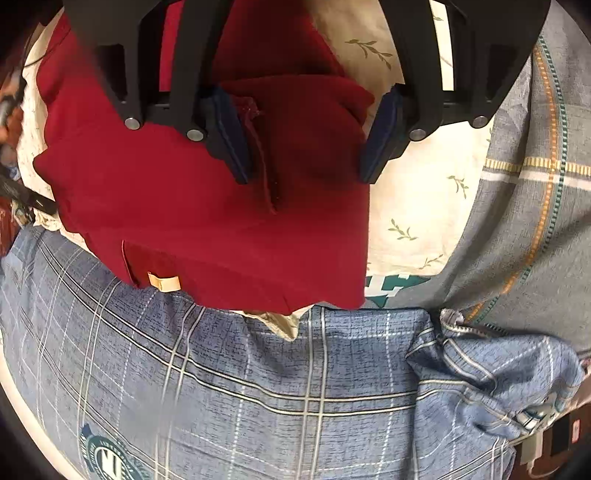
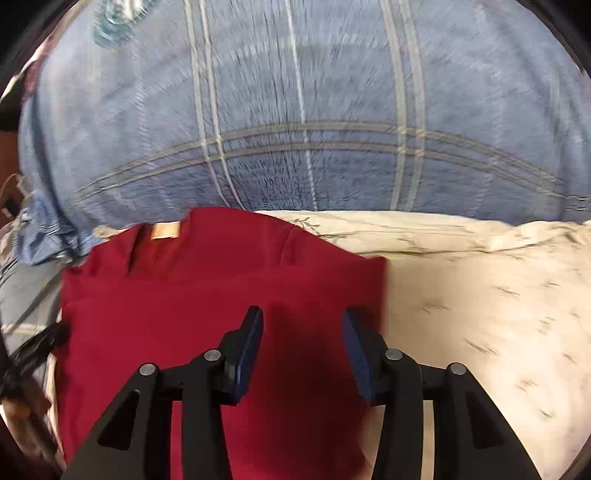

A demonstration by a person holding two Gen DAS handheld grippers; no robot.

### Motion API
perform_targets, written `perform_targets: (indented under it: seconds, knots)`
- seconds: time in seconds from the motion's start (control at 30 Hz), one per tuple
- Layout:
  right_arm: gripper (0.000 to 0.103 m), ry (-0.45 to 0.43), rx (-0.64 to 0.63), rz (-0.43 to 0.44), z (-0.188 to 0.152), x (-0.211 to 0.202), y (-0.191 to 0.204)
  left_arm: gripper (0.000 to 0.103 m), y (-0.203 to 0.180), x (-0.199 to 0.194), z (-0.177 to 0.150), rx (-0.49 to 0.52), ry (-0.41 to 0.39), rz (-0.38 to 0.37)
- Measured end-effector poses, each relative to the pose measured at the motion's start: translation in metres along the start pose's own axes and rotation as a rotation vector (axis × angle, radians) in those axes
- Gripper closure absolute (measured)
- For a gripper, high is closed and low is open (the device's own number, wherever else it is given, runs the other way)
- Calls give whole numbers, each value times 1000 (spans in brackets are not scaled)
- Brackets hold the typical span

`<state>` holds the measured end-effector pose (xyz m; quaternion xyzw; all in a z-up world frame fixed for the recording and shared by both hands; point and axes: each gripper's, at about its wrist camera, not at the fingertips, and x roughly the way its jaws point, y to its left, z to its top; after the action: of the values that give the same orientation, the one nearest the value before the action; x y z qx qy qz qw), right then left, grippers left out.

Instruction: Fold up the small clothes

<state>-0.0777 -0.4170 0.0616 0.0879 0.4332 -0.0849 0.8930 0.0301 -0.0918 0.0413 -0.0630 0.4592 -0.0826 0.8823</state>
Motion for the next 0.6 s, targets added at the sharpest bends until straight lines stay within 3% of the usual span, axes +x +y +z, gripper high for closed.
perform_targets:
  seconds: [0.1,0.2,0.4,0.53,0.6]
  knots:
    - [60,8,-74,-58,-26,-23,-1,38,2,3,-2,-13,1,6]
    - [63,61,-147,-133,-61,-12,-2,38,0,3,-4,-9,-4,12]
    - [58,-33,-8,-66,-51,-37,-13,38,3,-3,-7,-18,-11,3]
    - [59,-56,-13,-34,-32,-32,5,38,2,-8,-6,-12,-31,15]
    - [59,-63,-39,-59,-26,-21,19,38,1,-8,-6,2,-34,24]
